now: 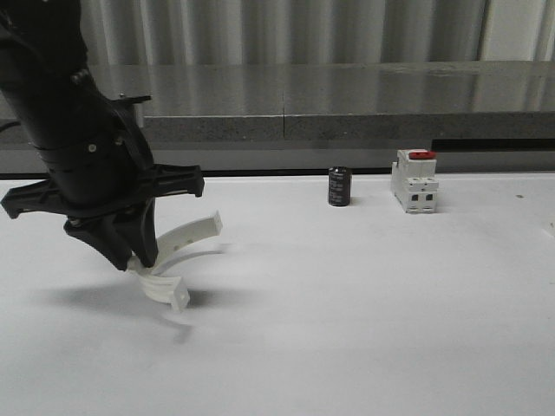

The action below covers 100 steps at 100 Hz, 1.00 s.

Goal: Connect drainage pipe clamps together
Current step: 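Lift the clamp half and set it down in front of the robot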

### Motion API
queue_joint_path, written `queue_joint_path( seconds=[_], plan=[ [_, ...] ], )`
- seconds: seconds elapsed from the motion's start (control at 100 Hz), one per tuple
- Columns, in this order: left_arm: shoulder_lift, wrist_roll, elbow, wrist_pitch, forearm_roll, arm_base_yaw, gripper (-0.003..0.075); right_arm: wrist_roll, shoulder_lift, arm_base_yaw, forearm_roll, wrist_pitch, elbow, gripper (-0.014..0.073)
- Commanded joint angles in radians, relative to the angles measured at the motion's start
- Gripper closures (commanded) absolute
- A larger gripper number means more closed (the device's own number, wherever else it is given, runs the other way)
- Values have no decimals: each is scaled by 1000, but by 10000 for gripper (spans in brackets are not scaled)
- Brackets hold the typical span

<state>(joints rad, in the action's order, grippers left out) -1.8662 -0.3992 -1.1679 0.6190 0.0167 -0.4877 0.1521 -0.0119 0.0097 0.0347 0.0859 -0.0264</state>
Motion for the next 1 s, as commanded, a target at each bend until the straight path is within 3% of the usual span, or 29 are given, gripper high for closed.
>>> queue_joint_path(
  seconds=[0.0, 0.99],
  plan=[
    [33, -33, -42, -45, -7, -17, 741, -8, -17, 0, 2, -86, 16, 661],
    [-30, -42, -95, -12, -11, -52, 740, -8, -17, 0, 2, -86, 16, 661]
  ],
)
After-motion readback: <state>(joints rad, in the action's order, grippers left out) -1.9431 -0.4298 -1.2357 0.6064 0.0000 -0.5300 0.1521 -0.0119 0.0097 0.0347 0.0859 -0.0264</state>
